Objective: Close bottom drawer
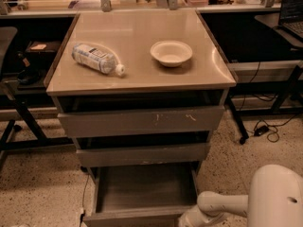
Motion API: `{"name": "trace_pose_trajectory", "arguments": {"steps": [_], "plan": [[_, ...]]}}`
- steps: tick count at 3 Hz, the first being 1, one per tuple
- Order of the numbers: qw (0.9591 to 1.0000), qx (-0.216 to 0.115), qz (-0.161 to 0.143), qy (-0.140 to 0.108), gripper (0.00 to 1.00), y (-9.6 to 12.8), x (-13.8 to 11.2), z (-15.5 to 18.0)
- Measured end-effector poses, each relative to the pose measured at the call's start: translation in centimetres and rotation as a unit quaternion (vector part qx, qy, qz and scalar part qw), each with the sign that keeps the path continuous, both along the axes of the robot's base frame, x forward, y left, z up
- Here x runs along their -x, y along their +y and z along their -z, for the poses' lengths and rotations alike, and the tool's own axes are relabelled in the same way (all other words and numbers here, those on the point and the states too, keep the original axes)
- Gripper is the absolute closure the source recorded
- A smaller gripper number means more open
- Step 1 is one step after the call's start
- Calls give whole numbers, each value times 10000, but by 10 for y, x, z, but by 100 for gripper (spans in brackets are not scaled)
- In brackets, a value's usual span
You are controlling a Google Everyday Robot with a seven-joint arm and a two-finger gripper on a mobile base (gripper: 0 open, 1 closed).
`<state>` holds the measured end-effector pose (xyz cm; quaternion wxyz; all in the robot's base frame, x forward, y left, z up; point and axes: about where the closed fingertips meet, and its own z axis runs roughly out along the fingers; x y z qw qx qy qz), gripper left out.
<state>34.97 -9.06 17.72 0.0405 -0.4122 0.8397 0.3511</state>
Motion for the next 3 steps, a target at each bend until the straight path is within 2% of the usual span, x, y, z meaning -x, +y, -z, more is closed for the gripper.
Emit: {"name": "trace_pose_trajectory", "arguments": {"steps": [1, 2, 3], "plan": [[10000, 0, 0, 0, 0, 0, 0, 0], [10000, 0, 0, 0, 19, 0, 0, 0], [10000, 0, 0, 0, 42, 0, 0, 0]]}}
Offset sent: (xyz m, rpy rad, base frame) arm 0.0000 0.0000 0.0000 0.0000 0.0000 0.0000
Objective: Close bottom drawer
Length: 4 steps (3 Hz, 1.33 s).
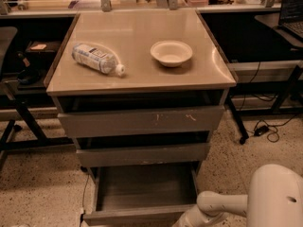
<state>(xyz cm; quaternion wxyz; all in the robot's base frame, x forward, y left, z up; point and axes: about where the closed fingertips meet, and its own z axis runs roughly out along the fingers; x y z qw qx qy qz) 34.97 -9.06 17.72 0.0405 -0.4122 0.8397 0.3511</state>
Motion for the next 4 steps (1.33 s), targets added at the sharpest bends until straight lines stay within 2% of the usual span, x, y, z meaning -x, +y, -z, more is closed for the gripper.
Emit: {"name": "trace_pose_trajectory", "arguments": {"steps": [1, 2, 3, 4], "plan": [[9998, 98, 15, -193, 65, 4, -10, -4], [9983, 259, -13, -529, 88, 14, -25, -9], [9964, 366, -42, -761, 100, 22, -40, -8], [9946, 445, -58, -935, 100, 27, -53, -11]]}}
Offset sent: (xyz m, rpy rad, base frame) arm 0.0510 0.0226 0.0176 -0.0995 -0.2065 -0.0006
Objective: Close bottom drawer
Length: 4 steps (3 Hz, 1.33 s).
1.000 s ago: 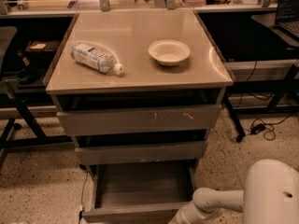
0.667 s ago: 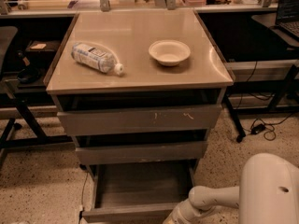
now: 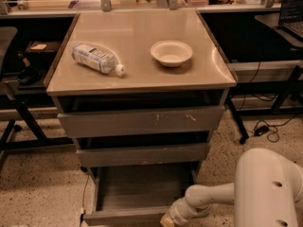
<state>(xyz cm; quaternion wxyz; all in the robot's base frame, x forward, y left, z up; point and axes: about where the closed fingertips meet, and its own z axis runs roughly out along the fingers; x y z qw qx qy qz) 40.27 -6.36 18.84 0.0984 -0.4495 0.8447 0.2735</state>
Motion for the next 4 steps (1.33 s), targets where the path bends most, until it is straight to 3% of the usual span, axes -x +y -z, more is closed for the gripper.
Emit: {"name": "trace_pose_trajectory", "arguments": {"steps": [1, 4], "plan": [[10000, 0, 1, -7, 82, 0, 0, 0], [10000, 0, 1, -6, 13, 0, 0, 0]]}}
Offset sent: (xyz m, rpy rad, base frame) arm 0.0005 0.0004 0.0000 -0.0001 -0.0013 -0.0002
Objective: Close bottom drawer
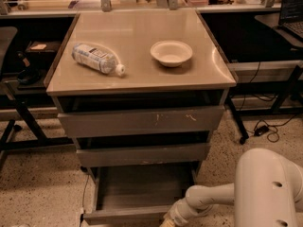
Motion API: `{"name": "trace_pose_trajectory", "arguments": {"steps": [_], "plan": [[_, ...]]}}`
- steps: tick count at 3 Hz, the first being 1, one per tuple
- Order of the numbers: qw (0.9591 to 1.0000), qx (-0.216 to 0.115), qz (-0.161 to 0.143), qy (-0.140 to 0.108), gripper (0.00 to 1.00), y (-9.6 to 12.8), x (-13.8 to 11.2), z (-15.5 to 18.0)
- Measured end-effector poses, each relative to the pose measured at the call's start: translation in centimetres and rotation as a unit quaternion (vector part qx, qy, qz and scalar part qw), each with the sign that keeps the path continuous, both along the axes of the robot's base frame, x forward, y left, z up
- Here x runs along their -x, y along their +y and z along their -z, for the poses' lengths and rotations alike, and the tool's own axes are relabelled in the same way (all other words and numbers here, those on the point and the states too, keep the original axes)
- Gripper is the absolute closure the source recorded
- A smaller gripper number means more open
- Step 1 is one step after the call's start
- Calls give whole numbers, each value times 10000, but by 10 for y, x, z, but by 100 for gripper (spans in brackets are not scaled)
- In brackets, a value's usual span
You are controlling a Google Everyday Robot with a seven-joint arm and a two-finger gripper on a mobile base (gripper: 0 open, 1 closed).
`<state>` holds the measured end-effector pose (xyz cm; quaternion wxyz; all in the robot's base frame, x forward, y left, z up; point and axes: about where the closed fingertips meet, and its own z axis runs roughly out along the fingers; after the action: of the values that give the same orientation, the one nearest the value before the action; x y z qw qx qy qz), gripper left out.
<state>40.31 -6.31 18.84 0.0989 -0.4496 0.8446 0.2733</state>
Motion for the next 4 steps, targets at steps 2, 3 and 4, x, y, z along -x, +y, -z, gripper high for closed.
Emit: {"name": "trace_pose_trajectory", "arguments": {"steps": [2, 3, 4], "plan": [[10000, 0, 0, 0, 0, 0, 0, 0], [10000, 0, 0, 1, 18, 0, 0, 0], [10000, 0, -1, 1, 42, 0, 0, 0]]}}
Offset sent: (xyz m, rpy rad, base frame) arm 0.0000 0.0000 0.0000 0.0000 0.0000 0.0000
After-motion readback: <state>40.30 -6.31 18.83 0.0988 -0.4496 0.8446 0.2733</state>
